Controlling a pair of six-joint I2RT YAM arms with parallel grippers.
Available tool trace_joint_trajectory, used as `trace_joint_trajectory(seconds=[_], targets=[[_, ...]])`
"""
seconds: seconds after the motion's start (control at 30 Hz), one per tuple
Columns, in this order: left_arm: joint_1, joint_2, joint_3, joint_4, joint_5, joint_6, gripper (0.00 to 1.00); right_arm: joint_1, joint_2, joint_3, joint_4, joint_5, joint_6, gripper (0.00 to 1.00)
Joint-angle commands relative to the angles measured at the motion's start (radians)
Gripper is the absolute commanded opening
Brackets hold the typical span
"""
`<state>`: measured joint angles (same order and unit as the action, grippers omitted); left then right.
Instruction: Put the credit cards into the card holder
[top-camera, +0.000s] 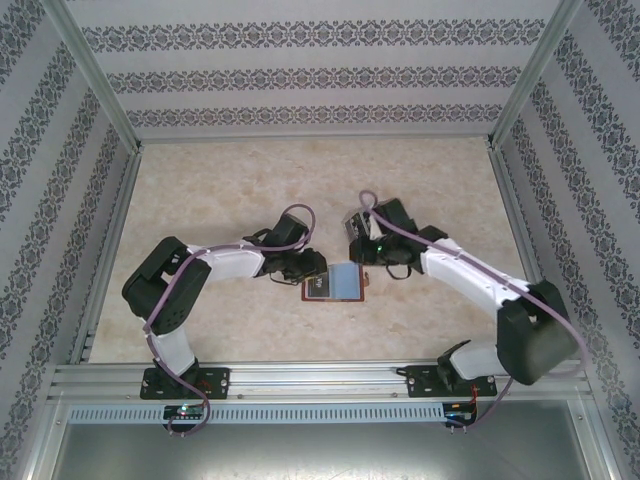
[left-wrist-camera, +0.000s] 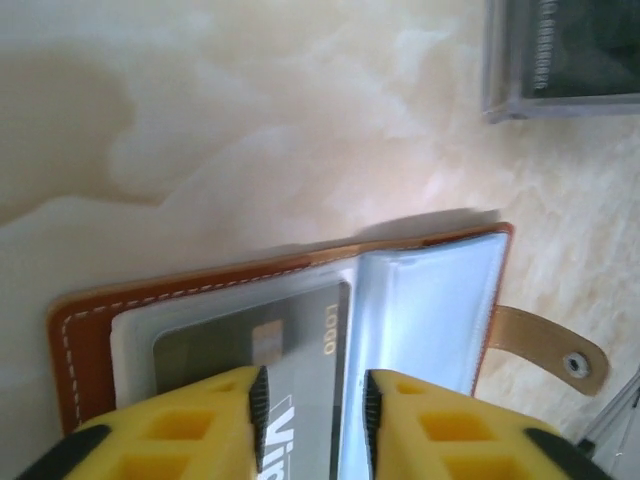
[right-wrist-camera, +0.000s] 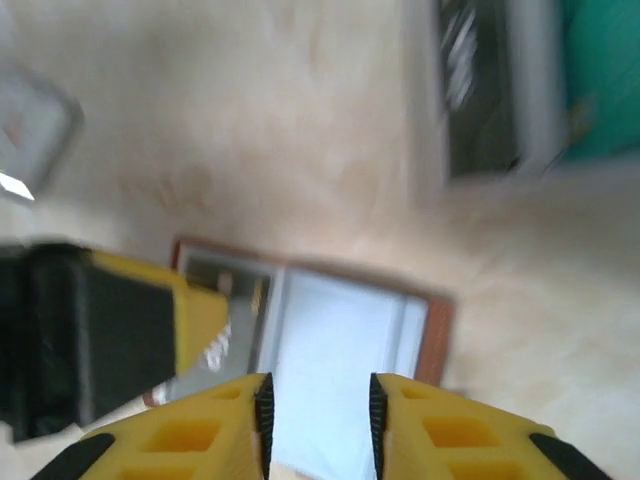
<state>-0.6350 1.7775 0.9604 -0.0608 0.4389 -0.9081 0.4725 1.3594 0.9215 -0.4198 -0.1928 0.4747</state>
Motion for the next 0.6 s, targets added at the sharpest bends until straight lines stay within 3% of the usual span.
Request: trace_joint_trajectory(seconds=[0.0,0.1,0.27,0.57], targets=[[0.000,-0.041,0.098,-0.085,-0.070,0.038,0.48,-0.089,-0.011,0.066,-0.092,0.102,-0.126,0.35],[0.010,0.018,0.221,-0.127,-0.066,0.049,0.50,-0.151,0.060,0.152,-0.145,0.073,-0.187,0.30],[0.022,0.145,0.388,-0.136,-0.053,0.007,0.59,-0.160,0.212,0.278,-0.219,0.098,-0.245,0.28],[0.040,0.335,0.611,-0.211,-0.063,-0.035,0.52,-0.158,0.370,0.395,-0.237,0.170,-0.267,0.28]])
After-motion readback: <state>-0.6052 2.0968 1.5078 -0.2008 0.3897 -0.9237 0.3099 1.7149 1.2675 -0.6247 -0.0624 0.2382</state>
